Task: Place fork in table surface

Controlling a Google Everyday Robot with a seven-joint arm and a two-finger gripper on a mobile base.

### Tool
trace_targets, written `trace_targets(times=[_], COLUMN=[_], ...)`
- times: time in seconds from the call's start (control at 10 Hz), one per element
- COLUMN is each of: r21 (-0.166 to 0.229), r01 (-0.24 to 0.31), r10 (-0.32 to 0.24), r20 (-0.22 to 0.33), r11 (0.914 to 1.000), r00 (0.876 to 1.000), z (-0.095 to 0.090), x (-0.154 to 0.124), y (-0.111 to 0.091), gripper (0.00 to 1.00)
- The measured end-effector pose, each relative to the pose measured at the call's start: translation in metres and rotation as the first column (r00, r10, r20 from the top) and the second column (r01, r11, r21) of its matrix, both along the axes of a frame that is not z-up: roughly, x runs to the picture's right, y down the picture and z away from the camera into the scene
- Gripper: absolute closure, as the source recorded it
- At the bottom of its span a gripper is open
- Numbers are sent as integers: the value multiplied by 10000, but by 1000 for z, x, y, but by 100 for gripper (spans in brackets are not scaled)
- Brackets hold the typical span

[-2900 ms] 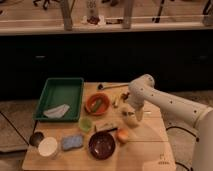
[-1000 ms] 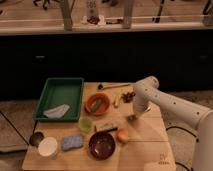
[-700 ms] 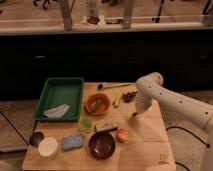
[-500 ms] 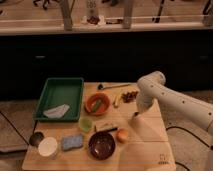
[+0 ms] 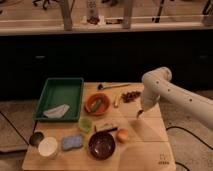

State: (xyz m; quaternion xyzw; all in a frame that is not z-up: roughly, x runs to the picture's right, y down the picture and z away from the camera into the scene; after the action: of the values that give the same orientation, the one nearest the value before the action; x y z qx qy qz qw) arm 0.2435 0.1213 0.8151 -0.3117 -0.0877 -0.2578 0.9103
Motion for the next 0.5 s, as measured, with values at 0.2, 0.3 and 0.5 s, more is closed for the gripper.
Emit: trace_targets(times=[0.2,0.3,0.5], r21=[-60,-100,-175], r01=[292,412,830], r10=[-291,-410,-821], r20=[140,205,489], r11=[9996,9991,9964], r00=[9995,9989,9954], z=[-2,-5,-9], x=[10,14,19], y=[2,1,0], gripper=[97,97,97])
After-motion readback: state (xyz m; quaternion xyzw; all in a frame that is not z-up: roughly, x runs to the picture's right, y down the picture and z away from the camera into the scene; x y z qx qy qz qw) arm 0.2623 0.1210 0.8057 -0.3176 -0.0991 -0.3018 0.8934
